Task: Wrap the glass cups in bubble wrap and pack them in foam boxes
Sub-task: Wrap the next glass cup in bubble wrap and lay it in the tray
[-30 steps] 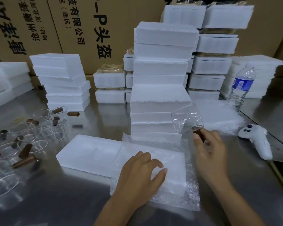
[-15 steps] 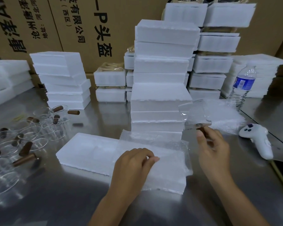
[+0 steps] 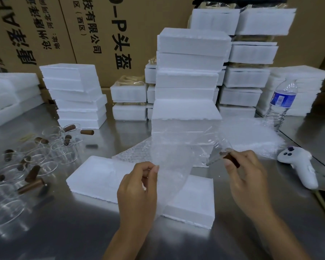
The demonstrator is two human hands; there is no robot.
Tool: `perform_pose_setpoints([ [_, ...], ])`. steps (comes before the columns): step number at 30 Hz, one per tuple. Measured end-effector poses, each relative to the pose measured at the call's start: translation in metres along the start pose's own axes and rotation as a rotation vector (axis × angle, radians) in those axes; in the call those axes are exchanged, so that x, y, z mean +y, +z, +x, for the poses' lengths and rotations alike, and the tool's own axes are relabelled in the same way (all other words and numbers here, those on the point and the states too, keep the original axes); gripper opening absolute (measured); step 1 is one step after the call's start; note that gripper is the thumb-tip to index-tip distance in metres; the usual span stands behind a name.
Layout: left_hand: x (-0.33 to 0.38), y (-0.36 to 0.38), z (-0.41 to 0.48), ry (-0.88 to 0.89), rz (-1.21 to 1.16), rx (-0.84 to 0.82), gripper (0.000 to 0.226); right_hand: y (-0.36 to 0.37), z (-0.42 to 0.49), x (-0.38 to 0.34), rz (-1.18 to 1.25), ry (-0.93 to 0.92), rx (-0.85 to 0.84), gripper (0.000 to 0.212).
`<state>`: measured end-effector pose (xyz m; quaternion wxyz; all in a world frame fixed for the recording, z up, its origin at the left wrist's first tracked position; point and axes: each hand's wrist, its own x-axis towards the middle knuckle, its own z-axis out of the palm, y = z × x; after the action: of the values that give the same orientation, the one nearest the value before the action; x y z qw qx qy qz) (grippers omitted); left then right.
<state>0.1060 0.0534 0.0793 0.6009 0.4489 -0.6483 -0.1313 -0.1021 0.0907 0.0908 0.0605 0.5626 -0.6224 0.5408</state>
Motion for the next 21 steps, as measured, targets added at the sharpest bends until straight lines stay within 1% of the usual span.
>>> perform_pose_setpoints([
  [3, -0.002, 0.002, 0.000, 0.021, 0.011, 0.015, 0.009, 0.000, -0.002, 0.000, -0.097, 0.023, -0.055, 0.023],
  [5, -0.004, 0.003, 0.000, 0.073, 0.040, 0.020, 0.008, 0.000, -0.003, 0.000, -0.131, 0.041, -0.099, 0.024],
  [8, -0.008, 0.004, 0.000, 0.165, 0.052, 0.015, 0.017, -0.002, -0.003, 0.002, -0.192, 0.036, -0.172, 0.024],
  [11, -0.010, 0.005, 0.000, 0.188, 0.057, -0.051, 0.023, -0.004, -0.004, 0.000, -0.303, -0.006, -0.206, 0.023],
  [15, -0.012, 0.008, -0.003, 0.300, 0.118, -0.158, 0.024, -0.006, -0.002, -0.005, -0.408, -0.105, -0.186, 0.020],
  [17, -0.013, 0.010, -0.004, 0.349, 0.137, -0.195, 0.018, -0.005, -0.002, -0.004, -0.391, -0.121, -0.193, 0.021],
  [18, -0.013, 0.010, -0.004, 0.365, 0.143, -0.204, 0.014, -0.004, -0.003, -0.004, -0.352, -0.097, -0.205, 0.021],
  [21, -0.012, 0.010, -0.004, 0.373, 0.140, -0.214, 0.010, 0.000, -0.003, -0.002, -0.130, 0.054, -0.274, 0.023],
])
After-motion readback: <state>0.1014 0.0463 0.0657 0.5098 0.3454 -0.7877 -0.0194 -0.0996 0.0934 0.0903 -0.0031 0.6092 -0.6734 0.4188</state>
